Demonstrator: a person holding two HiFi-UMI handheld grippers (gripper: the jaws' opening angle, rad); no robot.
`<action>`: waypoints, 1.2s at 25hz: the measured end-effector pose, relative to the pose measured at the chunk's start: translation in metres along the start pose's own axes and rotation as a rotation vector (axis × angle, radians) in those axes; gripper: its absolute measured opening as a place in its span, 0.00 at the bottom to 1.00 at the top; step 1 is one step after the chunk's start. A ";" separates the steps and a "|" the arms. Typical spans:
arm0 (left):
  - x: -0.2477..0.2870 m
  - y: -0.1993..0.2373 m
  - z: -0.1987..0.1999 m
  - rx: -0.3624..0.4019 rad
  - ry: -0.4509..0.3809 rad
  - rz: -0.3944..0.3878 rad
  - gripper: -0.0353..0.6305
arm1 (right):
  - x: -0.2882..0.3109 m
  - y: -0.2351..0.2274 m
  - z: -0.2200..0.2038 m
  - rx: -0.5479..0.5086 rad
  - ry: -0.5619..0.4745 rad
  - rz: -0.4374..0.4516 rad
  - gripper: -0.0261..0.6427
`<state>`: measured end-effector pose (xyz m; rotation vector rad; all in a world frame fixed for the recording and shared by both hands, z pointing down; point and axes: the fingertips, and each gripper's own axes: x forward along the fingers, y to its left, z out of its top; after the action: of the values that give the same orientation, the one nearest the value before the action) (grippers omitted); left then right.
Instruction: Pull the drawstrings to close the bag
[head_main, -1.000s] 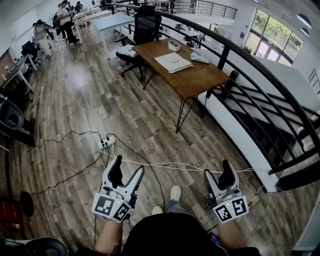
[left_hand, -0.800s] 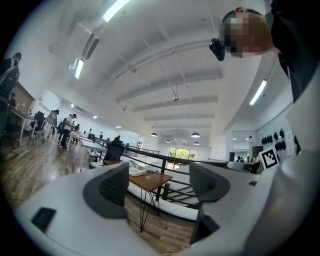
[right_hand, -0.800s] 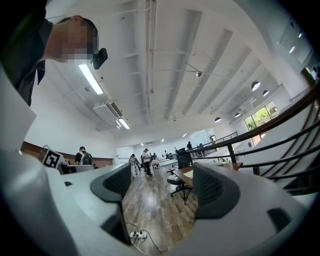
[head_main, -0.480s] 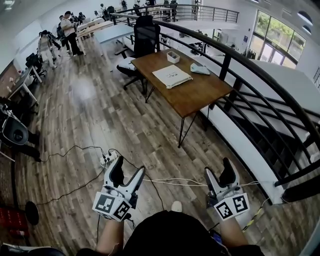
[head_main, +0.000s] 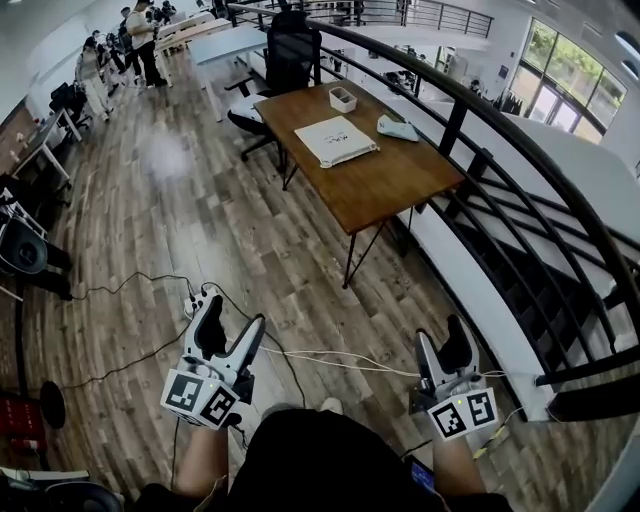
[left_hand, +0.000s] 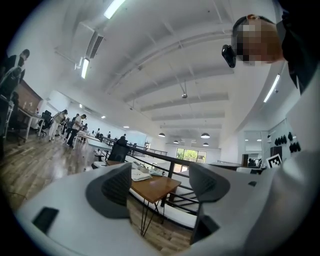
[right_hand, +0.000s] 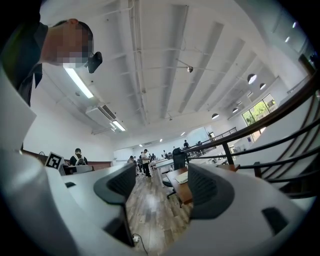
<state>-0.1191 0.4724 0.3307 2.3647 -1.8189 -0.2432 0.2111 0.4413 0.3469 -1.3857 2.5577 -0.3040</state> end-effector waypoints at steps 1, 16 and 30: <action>0.004 -0.001 -0.002 -0.002 0.007 0.003 0.60 | 0.000 -0.006 0.000 0.002 0.002 -0.004 0.50; 0.090 0.025 -0.025 0.009 0.059 -0.026 0.60 | 0.060 -0.049 -0.014 0.007 0.043 -0.035 0.45; 0.226 0.101 0.013 0.042 0.022 -0.100 0.59 | 0.207 -0.071 0.015 -0.032 -0.017 -0.067 0.41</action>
<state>-0.1605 0.2278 0.3309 2.4796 -1.7153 -0.1908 0.1616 0.2281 0.3338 -1.4815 2.5171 -0.2627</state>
